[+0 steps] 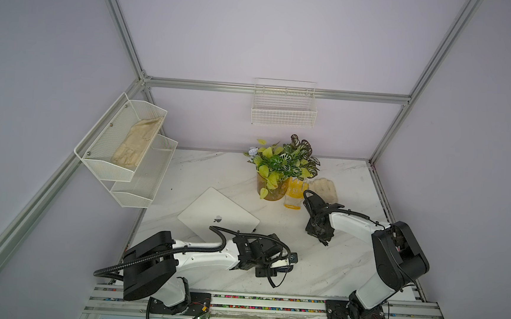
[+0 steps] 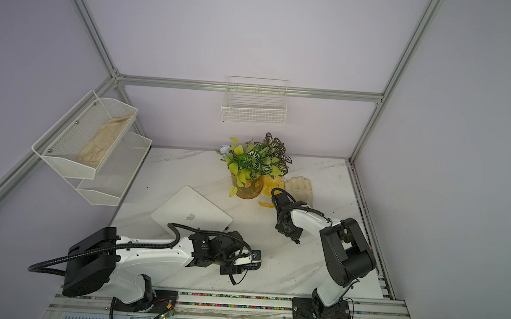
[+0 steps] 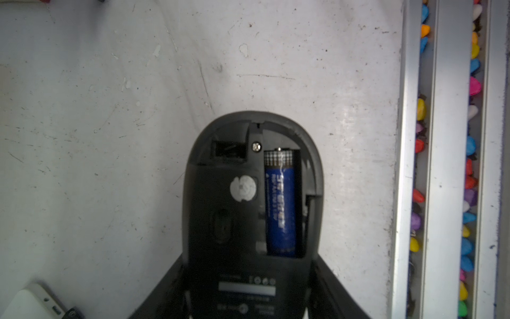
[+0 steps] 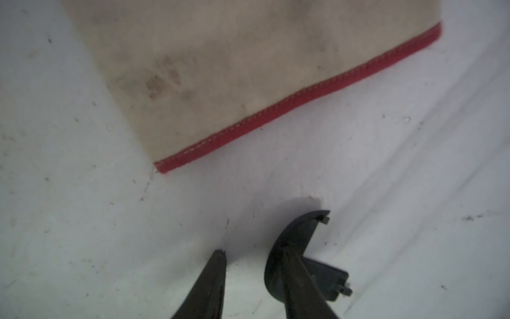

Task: Insert the wireless mouse receiver into the laptop
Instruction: Pick up the lid from the center of the board.

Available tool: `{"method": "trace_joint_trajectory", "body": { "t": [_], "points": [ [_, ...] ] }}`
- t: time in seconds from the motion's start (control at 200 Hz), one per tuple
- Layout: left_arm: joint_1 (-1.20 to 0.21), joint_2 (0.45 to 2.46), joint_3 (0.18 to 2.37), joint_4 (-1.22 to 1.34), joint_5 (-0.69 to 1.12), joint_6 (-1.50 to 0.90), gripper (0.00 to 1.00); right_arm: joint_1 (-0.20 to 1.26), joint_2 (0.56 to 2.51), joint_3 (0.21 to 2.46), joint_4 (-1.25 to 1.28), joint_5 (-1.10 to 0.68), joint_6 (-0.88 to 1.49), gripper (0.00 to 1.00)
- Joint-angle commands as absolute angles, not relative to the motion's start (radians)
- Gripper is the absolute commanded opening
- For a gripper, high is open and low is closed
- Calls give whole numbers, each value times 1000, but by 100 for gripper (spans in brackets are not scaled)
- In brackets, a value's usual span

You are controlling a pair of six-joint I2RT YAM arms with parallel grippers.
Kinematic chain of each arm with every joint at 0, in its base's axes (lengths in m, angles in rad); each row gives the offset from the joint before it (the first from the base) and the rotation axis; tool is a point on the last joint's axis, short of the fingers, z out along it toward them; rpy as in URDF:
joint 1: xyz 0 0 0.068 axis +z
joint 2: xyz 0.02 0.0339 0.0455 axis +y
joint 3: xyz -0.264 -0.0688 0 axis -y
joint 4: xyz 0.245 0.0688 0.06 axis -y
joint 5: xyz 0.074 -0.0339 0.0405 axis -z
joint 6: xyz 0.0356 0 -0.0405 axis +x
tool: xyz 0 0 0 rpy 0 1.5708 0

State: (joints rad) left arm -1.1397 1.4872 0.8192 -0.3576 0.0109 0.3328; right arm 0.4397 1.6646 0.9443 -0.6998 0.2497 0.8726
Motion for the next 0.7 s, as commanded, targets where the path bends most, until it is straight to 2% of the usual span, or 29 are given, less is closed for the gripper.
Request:
{"method": "trace_joint_trajectory", "body": {
  "t": [0.0,0.325,0.545,0.695],
  "points": [
    [-1141,1454,850,-332,2,350,36,446,1698,930,-670,275,905,35],
    [-1141,1459,845,-330,-11,351,36,446,1703,914,-659,272,905,23],
    [-1140,1457,844,-320,-23,341,35,445,1658,929,-677,258,878,6],
    [-1140,1432,829,-286,-34,316,35,445,1580,957,-697,229,830,1]
  ]
}}
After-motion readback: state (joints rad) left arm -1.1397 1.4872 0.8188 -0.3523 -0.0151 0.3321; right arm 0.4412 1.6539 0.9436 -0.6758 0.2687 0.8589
